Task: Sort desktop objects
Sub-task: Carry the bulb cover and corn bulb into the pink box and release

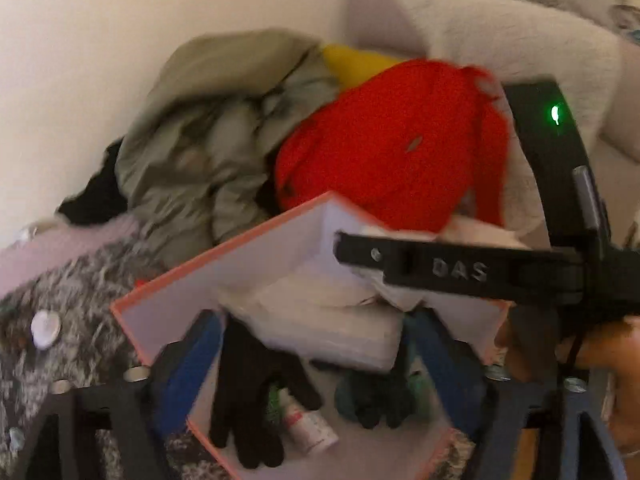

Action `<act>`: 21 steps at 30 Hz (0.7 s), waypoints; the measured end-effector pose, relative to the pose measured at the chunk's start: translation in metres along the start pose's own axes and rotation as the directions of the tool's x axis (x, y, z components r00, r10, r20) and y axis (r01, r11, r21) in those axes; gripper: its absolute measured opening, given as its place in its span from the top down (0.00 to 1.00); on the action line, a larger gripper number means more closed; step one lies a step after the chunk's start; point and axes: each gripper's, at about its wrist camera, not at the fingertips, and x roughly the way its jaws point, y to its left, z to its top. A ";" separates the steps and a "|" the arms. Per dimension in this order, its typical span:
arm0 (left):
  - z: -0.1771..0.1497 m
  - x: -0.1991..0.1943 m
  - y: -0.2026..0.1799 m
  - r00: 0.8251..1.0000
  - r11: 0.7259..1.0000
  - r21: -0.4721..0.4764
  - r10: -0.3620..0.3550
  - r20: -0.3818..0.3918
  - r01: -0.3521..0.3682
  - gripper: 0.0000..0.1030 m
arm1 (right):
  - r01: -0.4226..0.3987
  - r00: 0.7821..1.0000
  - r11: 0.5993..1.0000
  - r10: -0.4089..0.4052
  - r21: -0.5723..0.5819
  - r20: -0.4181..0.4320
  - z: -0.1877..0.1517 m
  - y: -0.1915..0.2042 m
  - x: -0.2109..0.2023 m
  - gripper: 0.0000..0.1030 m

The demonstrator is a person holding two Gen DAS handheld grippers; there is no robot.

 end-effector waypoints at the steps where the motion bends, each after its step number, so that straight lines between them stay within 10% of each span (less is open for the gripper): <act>1: -0.002 -0.001 0.005 1.000 1.000 -0.006 0.009 0.008 -0.009 0.09 | 0.021 0.999 0.999 -0.020 0.030 -0.026 -0.002 -0.008 0.012 0.23; 11: -0.044 -0.045 0.065 0.996 0.985 -0.146 0.091 -0.005 -0.091 0.08 | 0.051 0.994 0.998 -0.054 0.033 0.093 -0.032 -0.010 -0.052 0.19; 21: -0.110 -0.136 0.127 0.970 0.941 -0.246 0.242 0.002 -0.234 0.07 | -0.011 0.978 0.995 0.032 -0.102 0.205 -0.050 0.100 -0.123 0.06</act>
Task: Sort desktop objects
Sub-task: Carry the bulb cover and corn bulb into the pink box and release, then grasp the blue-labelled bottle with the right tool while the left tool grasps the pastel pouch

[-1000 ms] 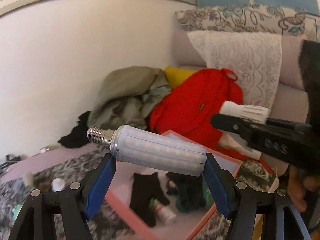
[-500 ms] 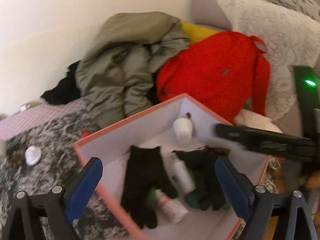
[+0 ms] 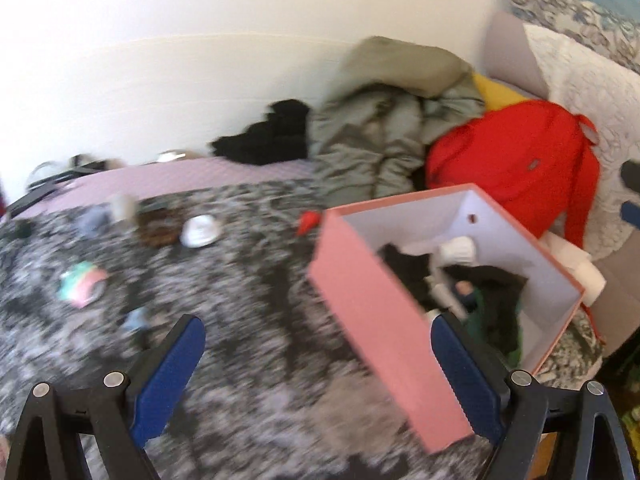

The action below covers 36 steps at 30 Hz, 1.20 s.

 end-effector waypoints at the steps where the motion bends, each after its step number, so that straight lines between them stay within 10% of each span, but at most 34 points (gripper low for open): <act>1: -0.005 -0.007 0.012 1.000 1.000 -0.013 0.016 0.003 -0.016 0.07 | -0.016 1.000 1.000 0.016 -0.008 -0.001 -0.002 0.012 -0.001 0.06; 8: -0.049 -0.042 0.115 0.984 0.976 -0.121 0.179 -0.024 -0.181 0.06 | -0.118 0.989 0.988 0.108 -0.103 -0.101 -0.044 0.107 0.033 0.05; 18: -0.066 -0.011 0.222 0.952 0.935 -0.183 0.290 -0.101 -0.304 0.06 | -0.189 0.946 0.951 0.110 -0.244 -0.305 -0.138 0.231 0.184 0.08; 29: -0.010 0.161 0.278 0.958 0.964 -0.133 0.203 -0.204 -0.232 0.06 | -0.134 0.909 0.944 -0.004 -0.301 -0.417 -0.198 0.267 0.368 0.14; 36: 0.005 0.277 0.297 0.919 0.951 -0.110 0.243 -0.311 -0.289 0.06 | -0.144 0.900 0.936 -0.011 -0.321 -0.435 -0.214 0.276 0.439 0.12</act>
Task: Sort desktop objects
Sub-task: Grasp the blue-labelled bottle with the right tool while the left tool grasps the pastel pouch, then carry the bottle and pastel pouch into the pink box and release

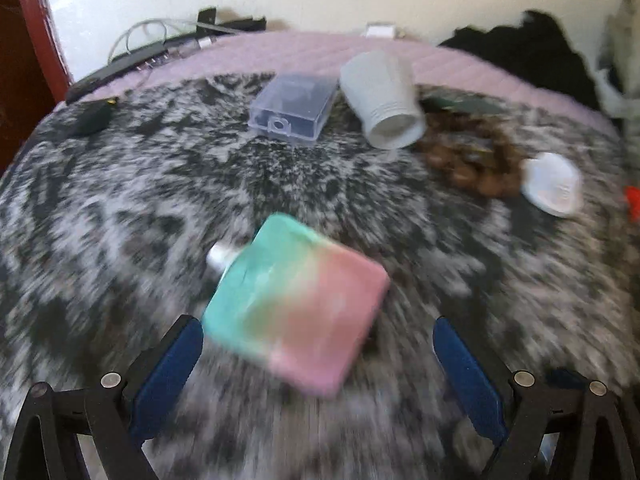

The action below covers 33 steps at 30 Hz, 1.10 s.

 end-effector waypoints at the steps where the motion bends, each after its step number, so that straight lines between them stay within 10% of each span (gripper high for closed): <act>1: 0.000 0.009 -0.001 1.000 1.000 0.006 0.026 -0.005 -0.026 0.05 | 0.022 1.000 0.999 -0.021 -0.035 0.018 0.001 0.004 0.004 0.12; 3: -0.004 0.020 -0.006 0.997 0.997 0.021 0.076 0.023 -0.076 0.01 | 0.046 0.999 0.997 -0.045 -0.068 0.022 0.001 0.008 0.009 0.16; 6: -0.012 0.011 0.000 0.996 0.998 -0.003 0.064 0.070 -0.064 0.21 | 0.051 0.998 0.996 -0.048 -0.068 0.045 0.001 0.005 0.003 0.74; 19: -0.109 -0.118 0.009 0.991 0.995 -0.081 0.063 0.117 -0.053 0.34 | -0.040 0.999 0.999 0.040 -0.002 0.025 -0.047 -0.006 -0.095 0.75; 33: -0.241 -0.285 -0.084 0.972 0.997 0.032 -0.078 0.223 0.072 0.34 | -0.050 0.993 0.998 0.053 -0.035 0.106 -0.184 -0.014 -0.286 0.75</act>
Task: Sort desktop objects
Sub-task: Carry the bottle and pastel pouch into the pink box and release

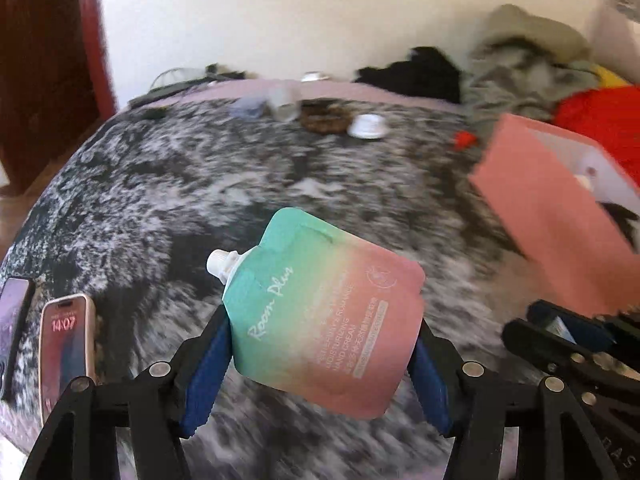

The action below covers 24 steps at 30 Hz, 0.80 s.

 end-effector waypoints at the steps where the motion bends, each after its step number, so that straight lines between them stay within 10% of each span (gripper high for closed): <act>1: -0.003 -0.012 -0.010 1.000 1.000 0.014 -0.012 0.012 0.012 0.34 | 0.000 1.000 1.000 0.000 0.002 0.009 -0.005 -0.002 -0.010 0.75; 12: 0.024 -0.101 -0.128 0.968 0.965 0.198 -0.204 0.145 0.174 0.33 | 0.073 0.976 0.991 -0.094 0.114 0.196 -0.043 -0.067 -0.165 0.75; 24: 0.107 -0.073 -0.283 0.900 0.861 0.389 -0.410 0.150 0.327 0.33 | 0.282 0.864 0.917 -0.371 0.283 0.340 -0.011 -0.202 -0.269 0.75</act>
